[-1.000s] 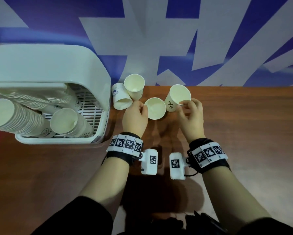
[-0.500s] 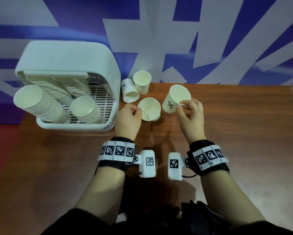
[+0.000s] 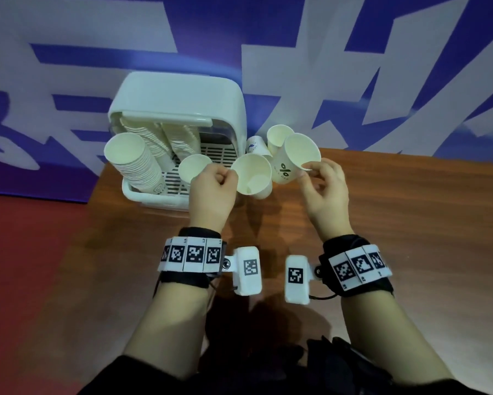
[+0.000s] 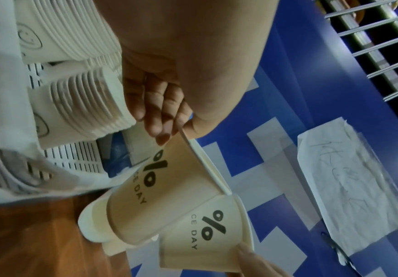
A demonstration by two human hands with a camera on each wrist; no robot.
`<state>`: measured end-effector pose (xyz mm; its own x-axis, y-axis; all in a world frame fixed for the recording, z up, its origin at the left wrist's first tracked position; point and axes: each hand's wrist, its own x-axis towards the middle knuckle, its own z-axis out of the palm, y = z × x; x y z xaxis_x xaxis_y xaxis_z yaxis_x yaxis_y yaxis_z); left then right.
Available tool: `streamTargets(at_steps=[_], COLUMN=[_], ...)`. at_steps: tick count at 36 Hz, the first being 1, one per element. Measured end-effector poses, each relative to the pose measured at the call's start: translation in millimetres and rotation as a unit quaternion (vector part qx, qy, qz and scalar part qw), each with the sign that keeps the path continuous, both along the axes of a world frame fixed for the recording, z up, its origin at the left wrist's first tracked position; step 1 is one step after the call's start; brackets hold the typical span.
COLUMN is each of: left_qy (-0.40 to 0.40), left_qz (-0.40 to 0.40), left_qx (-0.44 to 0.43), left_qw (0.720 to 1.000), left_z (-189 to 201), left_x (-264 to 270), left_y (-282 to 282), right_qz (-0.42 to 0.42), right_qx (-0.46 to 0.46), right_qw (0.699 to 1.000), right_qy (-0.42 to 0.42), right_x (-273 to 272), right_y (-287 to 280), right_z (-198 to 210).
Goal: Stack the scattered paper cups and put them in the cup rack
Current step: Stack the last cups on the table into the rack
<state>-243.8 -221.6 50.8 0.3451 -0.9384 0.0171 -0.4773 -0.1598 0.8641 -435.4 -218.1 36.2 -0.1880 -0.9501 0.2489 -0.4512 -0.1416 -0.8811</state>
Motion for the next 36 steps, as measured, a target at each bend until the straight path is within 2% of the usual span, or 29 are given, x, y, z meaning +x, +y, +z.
streamTargets(at_steps=[6,16,23,36], left_qy=[0.014,0.042,0.059,0.007], left_qz=[0.037,0.105,0.115,0.084], left_qx=[-0.043,-0.129,-0.115,-0.049], left_qw=[0.998,0.985,0.985,0.995], left_z=[7.1,20.1,15.7,-1.6], left_x=[38.2,93.9,105.0,100.5], left_y=[5.2,-0.7,-12.9,-17.3], right_qz=[0.024,0.047,0.053,0.093], right_qx=[-0.026,-0.052,-0.078,-0.098], right_qw=[0.999,0.998,0.995,0.991], right_qy=[0.004,-0.006,-0.007,-0.015], right_x=[35.2,88.9,98.8,99.2], right_y=[-0.8,-13.8,-22.1,-20.4], right_z=[4.7,34.6,41.8,39.4])
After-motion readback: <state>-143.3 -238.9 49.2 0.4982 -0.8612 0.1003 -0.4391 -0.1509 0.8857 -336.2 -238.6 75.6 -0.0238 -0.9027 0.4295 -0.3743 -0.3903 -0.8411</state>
